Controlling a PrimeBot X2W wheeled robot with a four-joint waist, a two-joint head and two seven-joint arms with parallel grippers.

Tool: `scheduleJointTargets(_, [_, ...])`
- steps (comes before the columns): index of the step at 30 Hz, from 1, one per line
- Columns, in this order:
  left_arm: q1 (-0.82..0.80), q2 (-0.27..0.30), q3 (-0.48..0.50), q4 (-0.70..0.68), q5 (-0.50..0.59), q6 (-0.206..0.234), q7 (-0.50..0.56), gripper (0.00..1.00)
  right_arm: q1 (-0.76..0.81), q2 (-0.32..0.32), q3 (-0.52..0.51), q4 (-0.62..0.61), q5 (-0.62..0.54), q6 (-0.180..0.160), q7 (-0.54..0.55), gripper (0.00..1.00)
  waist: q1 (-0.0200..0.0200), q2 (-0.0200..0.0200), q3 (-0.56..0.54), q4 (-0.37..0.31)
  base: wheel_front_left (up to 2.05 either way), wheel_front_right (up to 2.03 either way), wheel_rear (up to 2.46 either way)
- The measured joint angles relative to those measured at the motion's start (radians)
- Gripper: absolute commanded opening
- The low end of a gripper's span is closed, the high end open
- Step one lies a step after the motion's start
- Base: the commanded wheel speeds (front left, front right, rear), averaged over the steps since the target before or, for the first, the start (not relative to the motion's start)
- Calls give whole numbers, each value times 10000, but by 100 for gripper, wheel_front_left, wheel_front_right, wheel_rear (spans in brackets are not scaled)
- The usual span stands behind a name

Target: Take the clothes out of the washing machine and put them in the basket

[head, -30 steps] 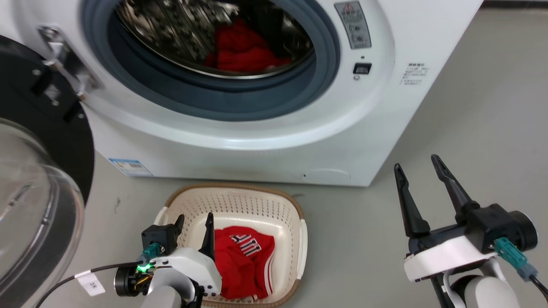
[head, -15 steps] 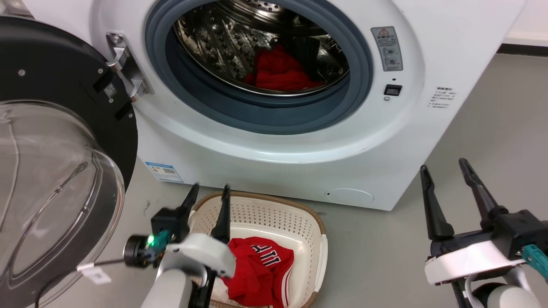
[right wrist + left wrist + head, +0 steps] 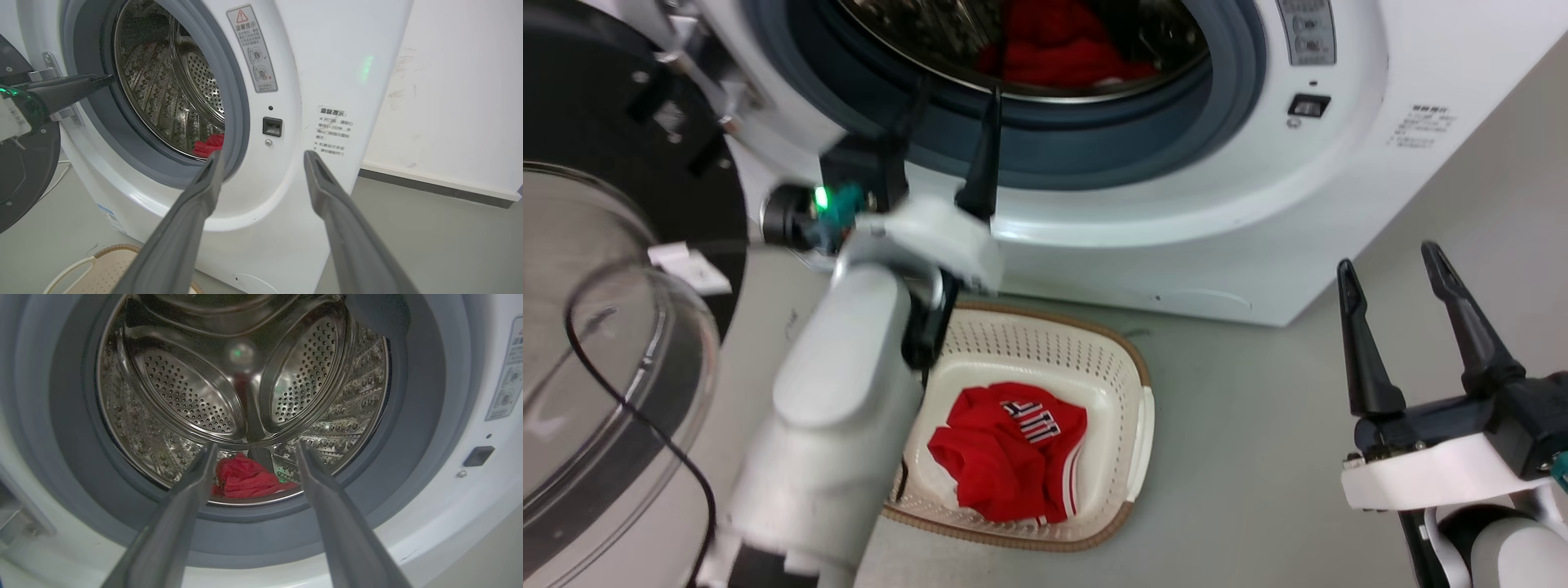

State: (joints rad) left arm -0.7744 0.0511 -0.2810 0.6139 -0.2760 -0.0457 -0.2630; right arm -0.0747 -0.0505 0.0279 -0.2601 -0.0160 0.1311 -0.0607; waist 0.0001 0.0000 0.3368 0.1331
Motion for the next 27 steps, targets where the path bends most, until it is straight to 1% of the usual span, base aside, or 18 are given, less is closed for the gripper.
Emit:
scheduleJointTargets(6, [-2504,81,121,2121,84,-111,6,100,-284,0,293,-334,6,0,-15,100,1,0,1034,-490,0,0,0])
scheduleJointTargets(9, [-3722,326,169,3120,138,-134,151,100,-381,0,564,-399,113,0,-109,100,1,0,1537,-802,0,0,0])
scheduleJointTargets(13, [-5038,771,17,4291,374,-198,612,100,-617,-2,1012,-502,236,0,-276,100,1,0,2160,-1285,0,0,0])
scheduleJointTargets(18, [-6245,1325,-136,5317,562,-211,1306,100,-755,-4,1509,-468,625,-2,-596,100,1,0,2884,-1997,0,0,0])
scheduleJointTargets(21, [-6925,1787,-276,5818,715,-253,1818,100,-802,-6,1839,-339,851,0,-796,100,2,0,3303,-2418,0,0,0])
scheduleJointTargets(27, [-8154,2428,-525,6241,930,-368,2934,100,-856,-8,2491,-81,1162,0,-1164,100,2,0,4157,-3192,0,0,0])
